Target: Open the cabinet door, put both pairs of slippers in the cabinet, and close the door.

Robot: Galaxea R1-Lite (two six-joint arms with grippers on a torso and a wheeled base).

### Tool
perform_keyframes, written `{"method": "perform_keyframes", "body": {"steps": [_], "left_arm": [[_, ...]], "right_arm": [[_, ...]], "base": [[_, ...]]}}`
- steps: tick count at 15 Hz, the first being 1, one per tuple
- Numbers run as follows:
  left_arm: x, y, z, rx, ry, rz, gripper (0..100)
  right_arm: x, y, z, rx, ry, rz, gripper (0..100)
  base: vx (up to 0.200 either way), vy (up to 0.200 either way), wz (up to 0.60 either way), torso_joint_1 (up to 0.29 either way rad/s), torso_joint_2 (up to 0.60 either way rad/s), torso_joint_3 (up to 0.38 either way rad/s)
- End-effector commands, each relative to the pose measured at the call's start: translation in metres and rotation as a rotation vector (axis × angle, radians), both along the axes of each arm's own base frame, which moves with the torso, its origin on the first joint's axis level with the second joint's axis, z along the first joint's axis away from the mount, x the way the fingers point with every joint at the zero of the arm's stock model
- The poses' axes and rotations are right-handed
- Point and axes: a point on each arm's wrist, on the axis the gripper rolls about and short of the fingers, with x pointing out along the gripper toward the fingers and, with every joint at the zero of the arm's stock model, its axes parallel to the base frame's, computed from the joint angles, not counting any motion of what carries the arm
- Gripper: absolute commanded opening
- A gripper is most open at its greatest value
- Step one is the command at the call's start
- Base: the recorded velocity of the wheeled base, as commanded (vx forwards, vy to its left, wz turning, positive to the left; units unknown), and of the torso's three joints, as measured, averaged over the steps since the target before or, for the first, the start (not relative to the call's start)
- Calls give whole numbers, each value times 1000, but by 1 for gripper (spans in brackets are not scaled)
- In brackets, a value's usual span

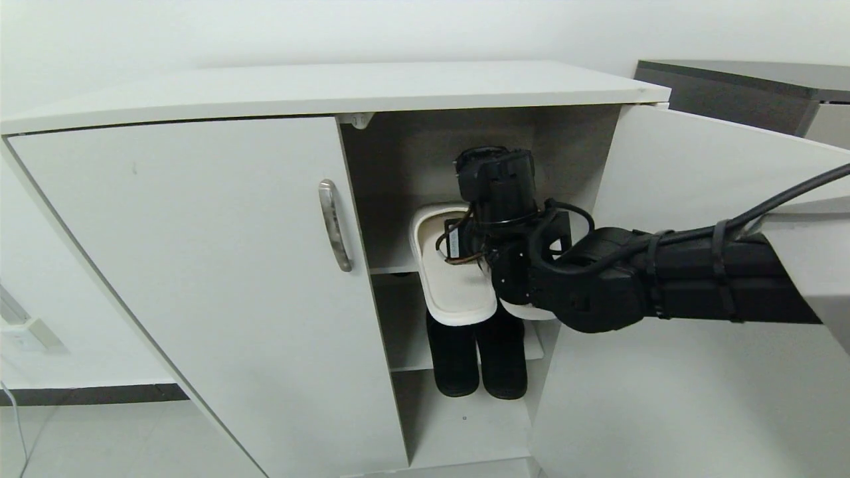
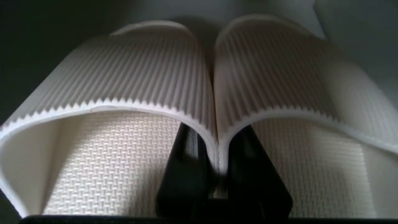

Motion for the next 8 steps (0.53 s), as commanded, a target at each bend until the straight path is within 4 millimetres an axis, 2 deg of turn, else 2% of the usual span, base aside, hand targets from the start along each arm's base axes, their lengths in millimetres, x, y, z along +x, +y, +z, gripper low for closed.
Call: {"method": "perform_keyframes", "body": {"steps": [1, 8], "left_arm": [[0, 0, 0, 0, 1, 1, 0], [0, 0, 0, -3, 1, 1, 0]], "right_arm": [[19, 4, -4, 8, 18, -29, 0], [46, 11, -7, 16, -20, -77, 0]], "base": [[0, 0, 0, 0, 0, 0], [0, 0, 0, 0, 0, 0]]}}
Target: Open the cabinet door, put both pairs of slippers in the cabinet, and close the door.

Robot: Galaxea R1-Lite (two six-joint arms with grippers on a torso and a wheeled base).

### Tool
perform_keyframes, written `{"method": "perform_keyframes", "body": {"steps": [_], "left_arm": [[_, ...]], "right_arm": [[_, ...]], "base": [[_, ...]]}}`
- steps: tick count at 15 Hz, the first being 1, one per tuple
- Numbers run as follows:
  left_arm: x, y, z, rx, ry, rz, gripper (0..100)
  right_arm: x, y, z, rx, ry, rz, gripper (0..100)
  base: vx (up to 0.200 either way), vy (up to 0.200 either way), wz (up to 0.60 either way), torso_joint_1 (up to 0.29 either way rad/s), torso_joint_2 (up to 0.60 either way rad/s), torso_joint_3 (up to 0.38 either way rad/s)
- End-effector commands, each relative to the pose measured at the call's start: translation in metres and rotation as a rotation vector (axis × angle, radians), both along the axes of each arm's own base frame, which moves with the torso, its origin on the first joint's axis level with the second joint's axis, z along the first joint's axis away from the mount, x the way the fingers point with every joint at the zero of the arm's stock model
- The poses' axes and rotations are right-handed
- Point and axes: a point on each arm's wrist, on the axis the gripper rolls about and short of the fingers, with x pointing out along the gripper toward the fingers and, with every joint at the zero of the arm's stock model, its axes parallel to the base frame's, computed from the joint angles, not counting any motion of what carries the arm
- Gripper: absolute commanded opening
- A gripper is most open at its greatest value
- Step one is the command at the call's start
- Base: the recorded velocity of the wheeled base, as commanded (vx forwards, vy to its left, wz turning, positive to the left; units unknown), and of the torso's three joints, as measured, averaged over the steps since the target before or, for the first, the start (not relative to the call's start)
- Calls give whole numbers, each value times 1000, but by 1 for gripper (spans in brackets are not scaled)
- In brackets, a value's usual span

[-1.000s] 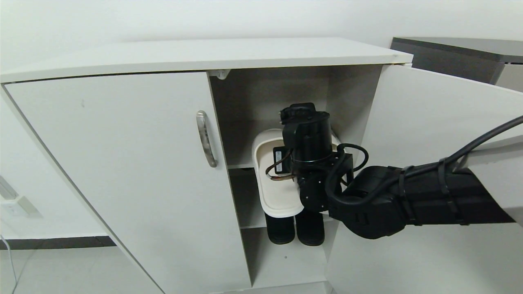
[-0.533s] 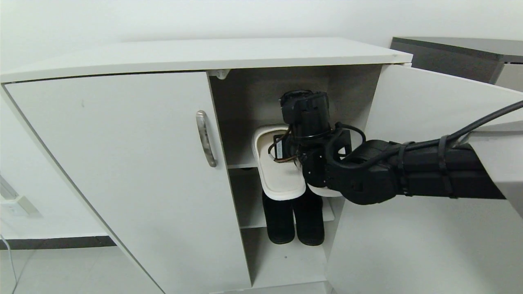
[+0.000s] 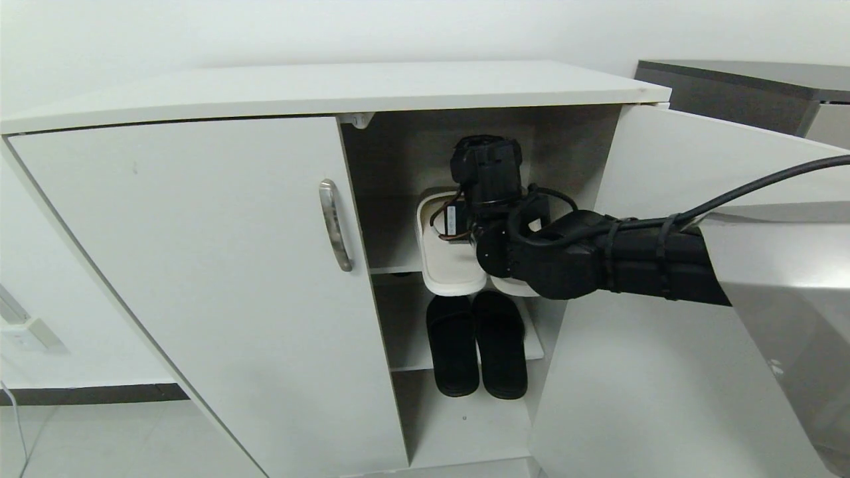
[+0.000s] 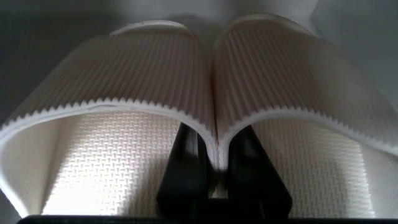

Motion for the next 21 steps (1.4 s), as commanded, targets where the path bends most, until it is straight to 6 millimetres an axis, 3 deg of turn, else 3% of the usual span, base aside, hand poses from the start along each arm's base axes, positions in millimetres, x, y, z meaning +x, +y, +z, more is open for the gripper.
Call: {"method": "perform_keyframes", "body": {"steps": [1, 13, 14, 21], "left_arm": [[0, 0, 0, -1, 1, 1, 0], [0, 0, 0, -2, 1, 4, 0], [0, 0, 0, -2, 1, 4, 0], [0, 0, 0, -2, 1, 4, 0]], "right_arm": [[9, 2, -9, -12, 1, -12, 0], [13, 1, -12, -35, 0, -23, 0], [13, 2, -14, -38, 2, -23, 100], [7, 1, -12, -50, 10, -33, 100]], "base": [[0, 0, 0, 0, 0, 0], [0, 0, 0, 0, 0, 0], [0, 0, 0, 0, 0, 0], [0, 0, 0, 0, 0, 0]]}}
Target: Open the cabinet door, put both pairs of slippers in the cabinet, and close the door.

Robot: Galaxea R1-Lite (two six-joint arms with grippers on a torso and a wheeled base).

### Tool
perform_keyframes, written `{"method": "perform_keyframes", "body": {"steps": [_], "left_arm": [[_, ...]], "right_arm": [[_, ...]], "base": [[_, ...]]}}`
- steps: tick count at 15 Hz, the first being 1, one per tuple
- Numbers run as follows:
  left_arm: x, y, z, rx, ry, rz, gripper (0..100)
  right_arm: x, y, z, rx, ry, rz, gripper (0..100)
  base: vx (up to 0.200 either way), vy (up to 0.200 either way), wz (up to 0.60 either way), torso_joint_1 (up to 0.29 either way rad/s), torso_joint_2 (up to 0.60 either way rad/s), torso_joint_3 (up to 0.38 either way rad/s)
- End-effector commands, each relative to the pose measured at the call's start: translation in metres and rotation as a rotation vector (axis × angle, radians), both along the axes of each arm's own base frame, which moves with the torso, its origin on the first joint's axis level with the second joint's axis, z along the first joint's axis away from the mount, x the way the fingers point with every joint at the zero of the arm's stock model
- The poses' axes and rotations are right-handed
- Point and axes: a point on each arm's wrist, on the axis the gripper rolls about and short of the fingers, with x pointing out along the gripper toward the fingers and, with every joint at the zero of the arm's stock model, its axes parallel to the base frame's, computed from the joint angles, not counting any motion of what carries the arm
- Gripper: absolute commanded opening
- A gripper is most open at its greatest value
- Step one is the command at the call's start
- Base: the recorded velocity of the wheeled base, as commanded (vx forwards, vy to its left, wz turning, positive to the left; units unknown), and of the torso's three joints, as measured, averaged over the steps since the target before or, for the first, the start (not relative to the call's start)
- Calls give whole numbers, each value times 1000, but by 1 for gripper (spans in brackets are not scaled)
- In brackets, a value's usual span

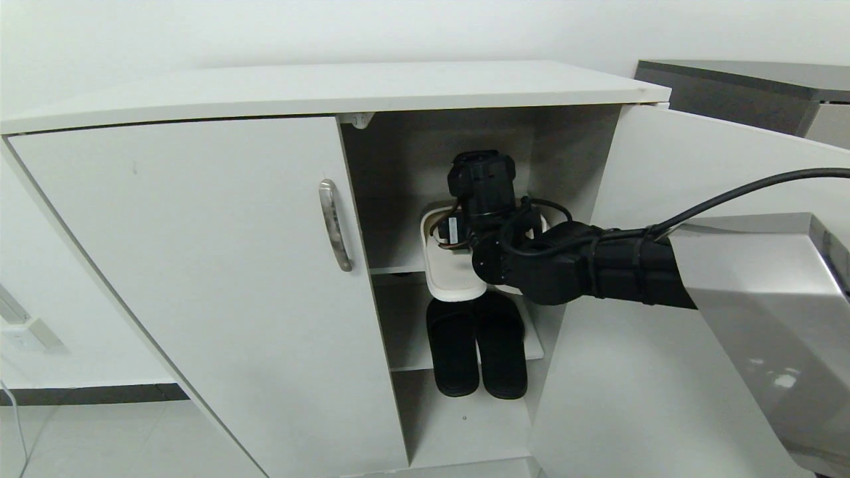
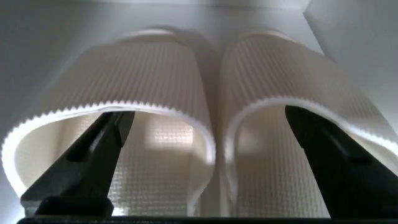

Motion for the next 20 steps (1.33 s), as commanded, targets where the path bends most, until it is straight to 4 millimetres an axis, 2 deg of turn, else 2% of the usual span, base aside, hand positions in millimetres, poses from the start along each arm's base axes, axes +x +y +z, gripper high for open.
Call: {"method": "perform_keyframes", "body": {"steps": [1, 5, 9, 10, 11, 15, 17, 19, 20], "left_arm": [[0, 0, 0, 0, 1, 1, 0], [0, 0, 0, 0, 1, 1, 0], [0, 0, 0, 0, 1, 1, 0], [0, 0, 0, 0, 1, 1, 0], [0, 0, 0, 0, 1, 1, 0], [0, 0, 0, 1, 1, 1, 0], [0, 0, 0, 1, 1, -1, 0], [0, 0, 0, 3, 1, -4, 0], [0, 0, 0, 3, 1, -4, 0]], "right_arm": [[-6, -2, 7, 4, -7, -4, 100], [-30, -6, 14, -9, 10, 15, 100], [-71, -17, 29, -17, 21, 59, 100], [-75, -19, 30, -18, 20, 58, 100], [-92, -22, 30, -15, 14, 76, 100], [-138, -33, 17, 21, -7, 200, 100], [-150, -38, 11, 51, -34, 267, 100], [-151, -40, 10, 56, -40, 269, 100], [-151, -39, 9, 54, -38, 269, 0]], "base": [[0, 0, 0, 0, 0, 0], [0, 0, 0, 0, 0, 0], [0, 0, 0, 0, 0, 0], [0, 0, 0, 0, 0, 0], [0, 0, 0, 0, 0, 0], [0, 0, 0, 0, 0, 0], [0, 0, 0, 0, 0, 0], [0, 0, 0, 0, 0, 0], [0, 0, 0, 0, 0, 0]]}}
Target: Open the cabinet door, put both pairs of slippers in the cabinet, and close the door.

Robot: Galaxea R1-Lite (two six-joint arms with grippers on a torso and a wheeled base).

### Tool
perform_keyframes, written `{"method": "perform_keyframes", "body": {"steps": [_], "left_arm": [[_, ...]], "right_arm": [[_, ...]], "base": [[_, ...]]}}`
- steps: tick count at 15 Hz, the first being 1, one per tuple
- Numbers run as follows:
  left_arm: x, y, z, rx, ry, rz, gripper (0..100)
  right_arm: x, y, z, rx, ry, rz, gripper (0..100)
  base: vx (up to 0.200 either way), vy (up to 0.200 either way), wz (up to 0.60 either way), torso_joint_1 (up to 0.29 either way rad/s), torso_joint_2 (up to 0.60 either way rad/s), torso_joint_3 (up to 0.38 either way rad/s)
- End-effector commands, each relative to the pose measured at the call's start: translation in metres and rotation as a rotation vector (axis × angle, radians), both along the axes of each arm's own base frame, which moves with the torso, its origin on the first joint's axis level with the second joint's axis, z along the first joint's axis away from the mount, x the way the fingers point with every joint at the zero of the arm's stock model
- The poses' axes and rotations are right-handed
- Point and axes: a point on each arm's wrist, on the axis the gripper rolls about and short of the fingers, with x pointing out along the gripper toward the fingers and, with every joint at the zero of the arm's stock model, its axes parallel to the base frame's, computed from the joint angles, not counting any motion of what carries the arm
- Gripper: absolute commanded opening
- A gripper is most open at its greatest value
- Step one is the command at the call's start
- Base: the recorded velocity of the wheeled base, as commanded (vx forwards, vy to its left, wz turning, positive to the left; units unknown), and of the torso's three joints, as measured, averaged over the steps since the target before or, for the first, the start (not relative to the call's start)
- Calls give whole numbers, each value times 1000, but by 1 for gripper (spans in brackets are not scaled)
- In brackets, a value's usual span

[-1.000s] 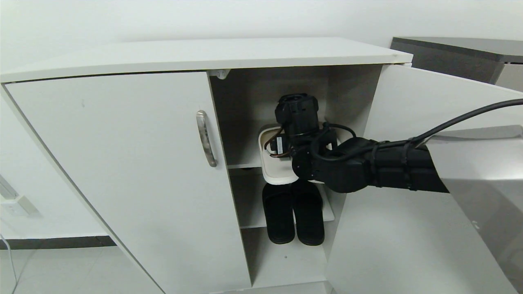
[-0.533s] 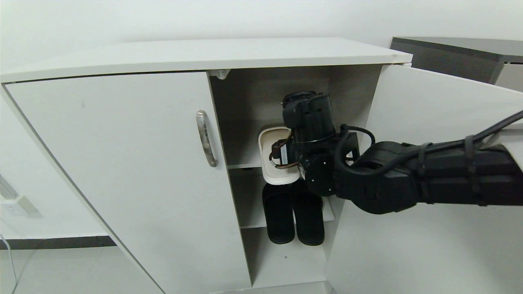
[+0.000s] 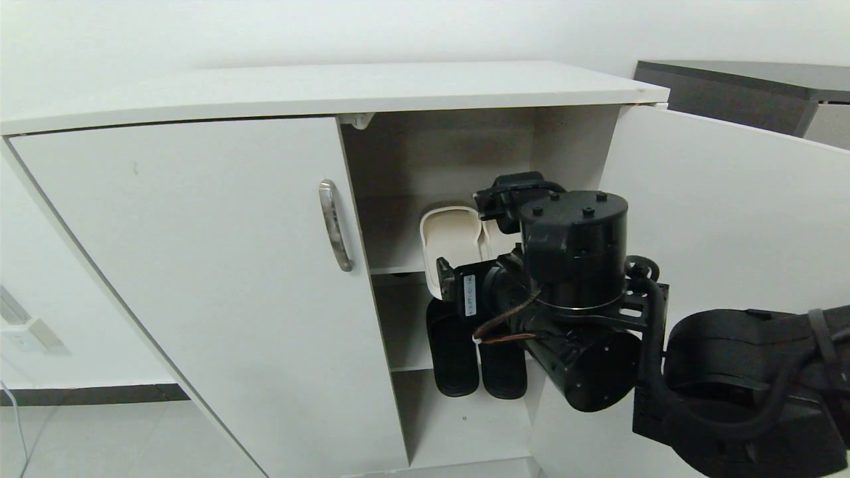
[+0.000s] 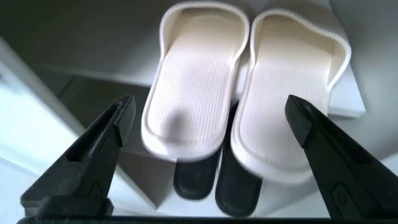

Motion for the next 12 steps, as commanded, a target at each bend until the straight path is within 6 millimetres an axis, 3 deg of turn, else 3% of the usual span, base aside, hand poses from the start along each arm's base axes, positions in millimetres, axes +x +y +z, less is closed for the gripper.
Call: {"method": "perform_keyframes", "body": {"steps": [1, 12], "left_arm": [[0, 0, 0, 0, 1, 0, 0], [0, 0, 0, 0, 1, -2, 0]], "right_arm": [[-5, -4, 4, 6, -4, 5, 0], [-2, 5, -7, -25, 12, 11, 0]], "base": [[0, 0, 0, 0, 0, 0], [0, 0, 0, 0, 0, 0]]}}
